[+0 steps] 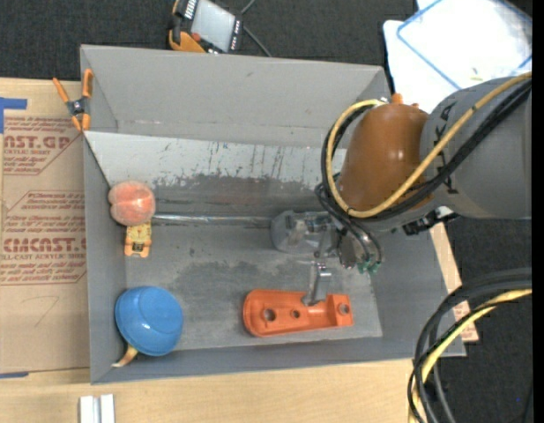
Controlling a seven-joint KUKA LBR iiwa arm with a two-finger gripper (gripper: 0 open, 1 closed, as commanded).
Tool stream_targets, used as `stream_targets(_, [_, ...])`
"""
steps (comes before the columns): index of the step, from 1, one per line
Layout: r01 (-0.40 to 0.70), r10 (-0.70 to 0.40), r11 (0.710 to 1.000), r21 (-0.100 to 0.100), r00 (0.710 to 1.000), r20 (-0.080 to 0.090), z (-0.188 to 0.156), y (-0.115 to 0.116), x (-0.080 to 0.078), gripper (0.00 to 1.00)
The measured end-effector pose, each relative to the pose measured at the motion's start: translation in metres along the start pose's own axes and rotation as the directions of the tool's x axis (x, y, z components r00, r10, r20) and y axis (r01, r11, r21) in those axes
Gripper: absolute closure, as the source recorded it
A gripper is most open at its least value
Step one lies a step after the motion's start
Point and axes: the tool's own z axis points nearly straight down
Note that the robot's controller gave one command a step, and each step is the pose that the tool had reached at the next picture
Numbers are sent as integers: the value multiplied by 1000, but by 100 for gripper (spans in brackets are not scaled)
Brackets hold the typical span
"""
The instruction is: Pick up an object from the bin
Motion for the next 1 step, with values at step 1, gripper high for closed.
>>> stream_targets(1, [0,0,1000,0,1000,8,-4,0,-2,0])
